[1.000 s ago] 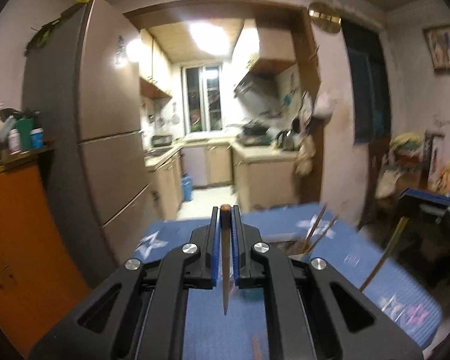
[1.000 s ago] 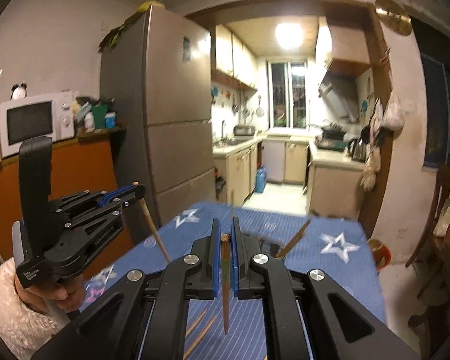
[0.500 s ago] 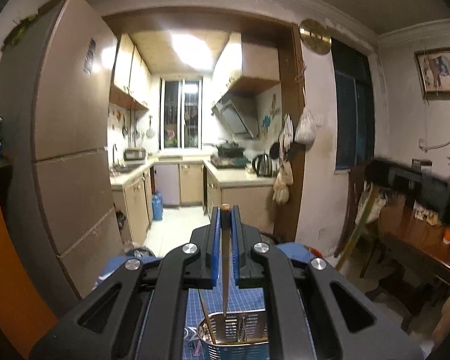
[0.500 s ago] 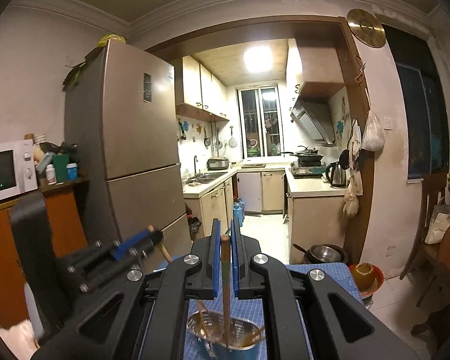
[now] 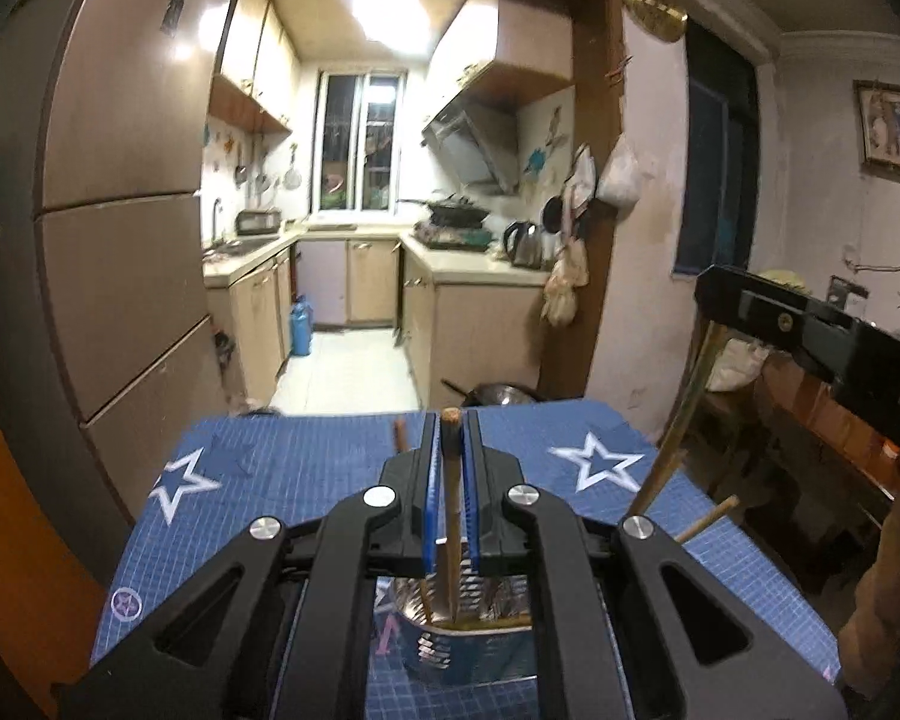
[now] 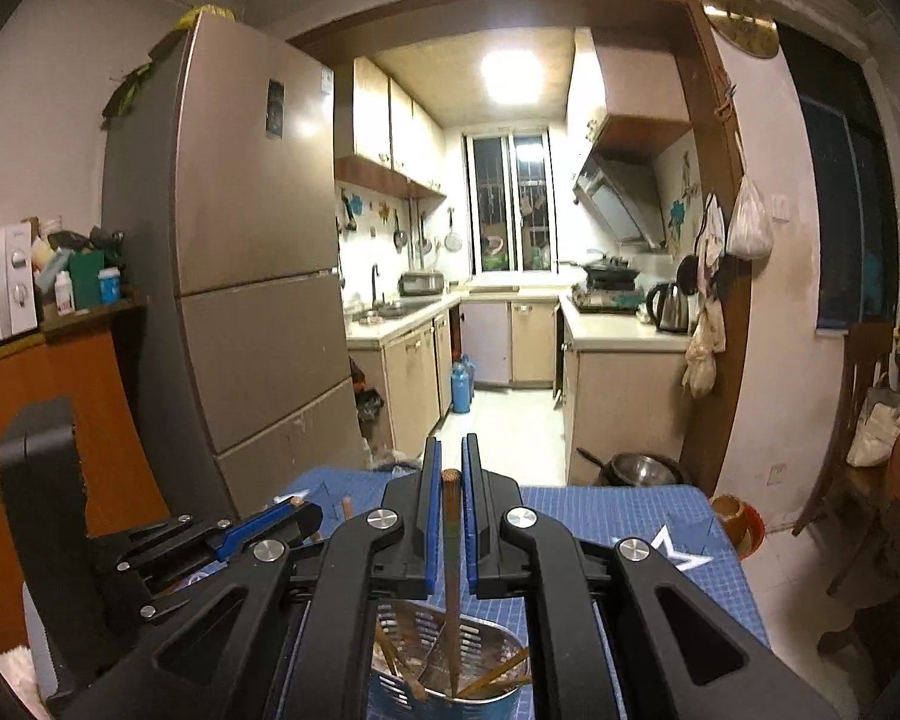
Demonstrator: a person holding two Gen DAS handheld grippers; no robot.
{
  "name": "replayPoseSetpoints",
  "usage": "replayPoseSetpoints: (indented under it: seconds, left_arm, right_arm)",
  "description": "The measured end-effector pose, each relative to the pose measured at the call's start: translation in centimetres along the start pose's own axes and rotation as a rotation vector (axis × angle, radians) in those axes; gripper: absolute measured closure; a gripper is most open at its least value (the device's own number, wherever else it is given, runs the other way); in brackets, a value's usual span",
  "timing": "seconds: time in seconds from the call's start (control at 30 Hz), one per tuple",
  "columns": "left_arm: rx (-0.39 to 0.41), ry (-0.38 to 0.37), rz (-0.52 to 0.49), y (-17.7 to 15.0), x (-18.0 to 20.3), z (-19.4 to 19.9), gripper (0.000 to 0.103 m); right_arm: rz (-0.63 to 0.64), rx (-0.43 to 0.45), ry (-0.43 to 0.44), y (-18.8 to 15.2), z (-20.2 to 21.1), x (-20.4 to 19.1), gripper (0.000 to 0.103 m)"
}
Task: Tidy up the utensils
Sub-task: 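Lower the chopsticks into the holder and open both tools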
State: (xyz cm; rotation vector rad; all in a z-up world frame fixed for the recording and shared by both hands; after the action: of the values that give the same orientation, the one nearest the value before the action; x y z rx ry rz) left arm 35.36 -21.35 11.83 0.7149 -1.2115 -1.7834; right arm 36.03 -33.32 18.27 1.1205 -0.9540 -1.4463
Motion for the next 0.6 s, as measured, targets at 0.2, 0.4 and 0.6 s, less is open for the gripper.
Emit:
replayPoseSetpoints:
  seconds: [0.2,0.4,0.6]
  left_arm:
    - [0.002,0.009,0.001,-0.4,-1.0,0.4,0.098]
    - [0.024,0.03,0.02,-0.4,-2.0,1.4,0.098]
    - [0.079,0.048,0.058,-1.0,-3.0,5.2,0.098]
  right_arm:
    - [-0.012,-0.009,-0.034,-0.9,-0.3,0.8,0.088]
    - [-0.018,0.0,-0.041,-1.3,1.0,1.6,0.088]
    - [-0.046,0.01,-0.05,-2.9,4.4,3.6,0.088]
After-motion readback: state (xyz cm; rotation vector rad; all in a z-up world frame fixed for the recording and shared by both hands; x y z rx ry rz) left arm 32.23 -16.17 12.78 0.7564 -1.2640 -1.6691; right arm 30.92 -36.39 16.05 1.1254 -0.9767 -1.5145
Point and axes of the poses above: each gripper's, at about its wrist camera, not at the fingertips, and z roughly against the way its jaws point, x to its right, y to its top, the point moved 8 cm from there along -z, roughly the way its jaws point, and after that the axes turned 4 degrees about -z, right-handed, at the moved point
